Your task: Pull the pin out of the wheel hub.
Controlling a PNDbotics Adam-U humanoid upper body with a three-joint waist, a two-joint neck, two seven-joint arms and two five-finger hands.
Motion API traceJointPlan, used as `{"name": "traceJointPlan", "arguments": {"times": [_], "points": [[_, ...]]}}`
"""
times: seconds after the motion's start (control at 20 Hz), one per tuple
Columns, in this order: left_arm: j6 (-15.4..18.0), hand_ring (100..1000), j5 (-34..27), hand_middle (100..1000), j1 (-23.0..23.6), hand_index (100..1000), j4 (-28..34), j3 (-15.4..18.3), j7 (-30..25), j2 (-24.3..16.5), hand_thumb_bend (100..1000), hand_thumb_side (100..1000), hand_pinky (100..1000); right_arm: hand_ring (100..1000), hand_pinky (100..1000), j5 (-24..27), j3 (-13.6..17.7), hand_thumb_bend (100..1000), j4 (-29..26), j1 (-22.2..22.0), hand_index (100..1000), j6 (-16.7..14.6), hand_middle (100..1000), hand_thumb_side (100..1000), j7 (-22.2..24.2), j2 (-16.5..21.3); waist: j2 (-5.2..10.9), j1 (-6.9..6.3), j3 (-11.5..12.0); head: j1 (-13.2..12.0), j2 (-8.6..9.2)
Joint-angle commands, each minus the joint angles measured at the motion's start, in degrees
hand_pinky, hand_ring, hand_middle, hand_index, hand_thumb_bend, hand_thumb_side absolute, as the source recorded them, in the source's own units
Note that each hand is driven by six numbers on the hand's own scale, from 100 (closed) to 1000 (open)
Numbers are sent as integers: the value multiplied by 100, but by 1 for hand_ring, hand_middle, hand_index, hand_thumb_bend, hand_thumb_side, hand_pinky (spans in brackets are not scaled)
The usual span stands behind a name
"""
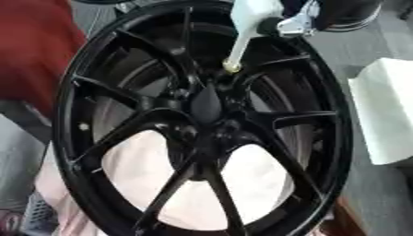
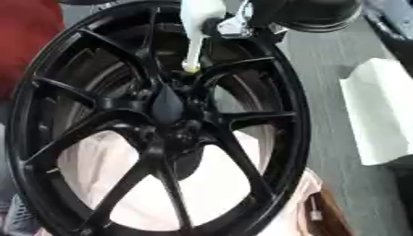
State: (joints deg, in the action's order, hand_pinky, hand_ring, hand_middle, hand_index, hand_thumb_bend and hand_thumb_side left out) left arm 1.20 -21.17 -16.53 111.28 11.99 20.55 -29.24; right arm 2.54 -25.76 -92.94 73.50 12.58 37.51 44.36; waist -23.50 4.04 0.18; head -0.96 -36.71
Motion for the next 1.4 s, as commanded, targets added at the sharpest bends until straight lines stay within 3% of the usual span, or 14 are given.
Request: {"name": "traceJointPlan", "arguments": {"times": [0.05,0.3,0.5,0.65,0.8,1.0,1.2,1.4], "points": [[6,715,38,641,13,731,87,93,40,-152,158,693,712,629,773,219,386,100,-311,-50,435,5,300,118,-146,558,204,-63,-54,-68,-34],[20,715,53,641,50,732,94,120,73,-169,159,689,712,628,770,494,1098,100,-804,-989,443,-78,307,107,-659,1586,248,-136,-177,-161,-27],[28,715,53,641,58,731,99,135,88,-151,147,675,712,610,760,778,1958,100,-1140,-2302,442,-222,305,100,-1422,2422,277,-243,-275,-209,3],[39,715,58,641,72,731,103,156,104,-134,153,678,713,609,768,939,2609,100,-1171,-3297,444,-341,307,100,-2043,2775,289,-339,-362,-283,6],[50,715,64,641,93,732,106,177,128,-112,155,678,713,611,767,1000,3181,100,-1010,-4132,450,-532,312,100,-2623,2902,290,-428,-442,-361,8],[66,718,78,642,118,732,119,208,163,-99,155,676,713,623,765,538,3709,100,-744,-4997,467,-670,331,100,-3137,2864,298,-533,-529,-442,-14],[77,718,90,642,148,732,127,233,193,-85,156,674,713,639,767,76,4011,100,-425,-5651,487,-665,353,100,-3465,2627,315,-599,-582,-526,-9],[79,718,92,642,176,732,126,245,210,-62,156,673,713,715,798,-315,4187,100,-134,-6105,614,-643,489,100,-3747,2268,334,-643,-604,-571,7]]}}
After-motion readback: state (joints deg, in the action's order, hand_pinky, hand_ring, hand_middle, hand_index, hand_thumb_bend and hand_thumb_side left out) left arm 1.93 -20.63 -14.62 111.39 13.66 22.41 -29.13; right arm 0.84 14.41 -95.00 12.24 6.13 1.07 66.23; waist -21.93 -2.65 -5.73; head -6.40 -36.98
